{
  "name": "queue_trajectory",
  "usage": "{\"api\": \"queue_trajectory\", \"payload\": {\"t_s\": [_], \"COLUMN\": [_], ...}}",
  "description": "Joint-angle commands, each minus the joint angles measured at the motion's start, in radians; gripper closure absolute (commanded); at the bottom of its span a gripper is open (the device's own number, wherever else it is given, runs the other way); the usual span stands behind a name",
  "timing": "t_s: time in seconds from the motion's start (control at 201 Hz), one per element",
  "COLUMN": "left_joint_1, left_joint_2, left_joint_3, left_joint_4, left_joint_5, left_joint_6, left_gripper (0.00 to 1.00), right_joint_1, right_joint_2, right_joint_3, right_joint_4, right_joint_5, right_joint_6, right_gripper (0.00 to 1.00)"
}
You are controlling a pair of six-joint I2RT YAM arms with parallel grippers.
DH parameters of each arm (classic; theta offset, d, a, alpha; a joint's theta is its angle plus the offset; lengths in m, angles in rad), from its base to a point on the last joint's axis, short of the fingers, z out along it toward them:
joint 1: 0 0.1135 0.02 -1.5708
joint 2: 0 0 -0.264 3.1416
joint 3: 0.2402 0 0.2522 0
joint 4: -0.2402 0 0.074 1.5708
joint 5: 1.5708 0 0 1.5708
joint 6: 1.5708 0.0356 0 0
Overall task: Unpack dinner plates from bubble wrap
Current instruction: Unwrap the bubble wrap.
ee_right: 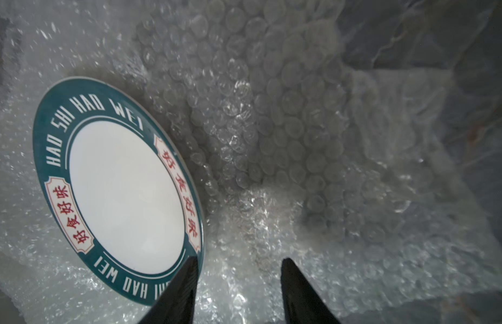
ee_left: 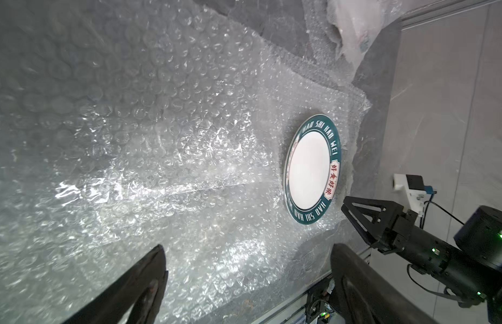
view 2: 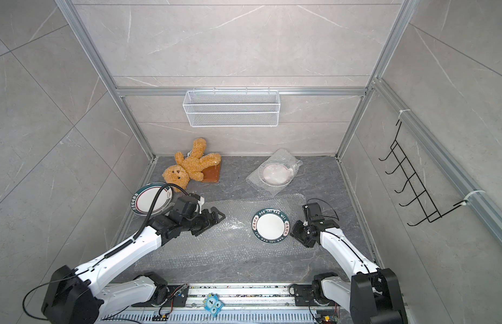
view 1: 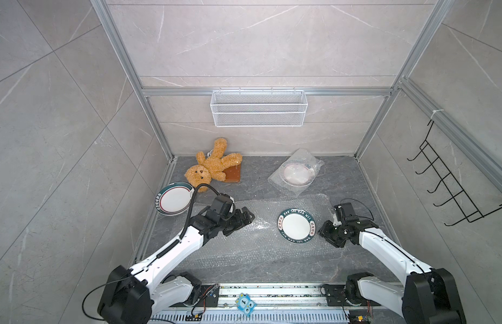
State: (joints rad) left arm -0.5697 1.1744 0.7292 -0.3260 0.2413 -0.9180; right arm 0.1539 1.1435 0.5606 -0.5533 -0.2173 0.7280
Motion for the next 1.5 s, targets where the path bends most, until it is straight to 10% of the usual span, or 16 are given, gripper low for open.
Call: {"api": "queue_trajectory", "payload": {"t_s": [0.0,0.907,1.491], "left_joint_1": [0.001,0.001,0.007], "left_joint_2": [0.055,0.297,0.367], "left_joint_3": [-0.023,-0.108,-0.091], "left_joint_4": [0.095,0.152,0.189], "left_joint_5": [0.018,-0.026,0.013], "left_joint_6": [-0.027,-0.053,-0.061], "left_gripper": [0.07,0.07,0.05], "right_joint_1": [-0.011,-0.030,-0.055], "right_joint_2": [0.022,0.014,-0.181], "right_joint_3": [-0.041,0.023,-0.027], "right_joint_4": [0.062,0.037,-0.120], "right_joint_5": [-0.064,-0.015,0.270], "right_joint_6": [-0.021,-0.081,0.067], "right_gripper": [0.54,1.00,1.00]}}
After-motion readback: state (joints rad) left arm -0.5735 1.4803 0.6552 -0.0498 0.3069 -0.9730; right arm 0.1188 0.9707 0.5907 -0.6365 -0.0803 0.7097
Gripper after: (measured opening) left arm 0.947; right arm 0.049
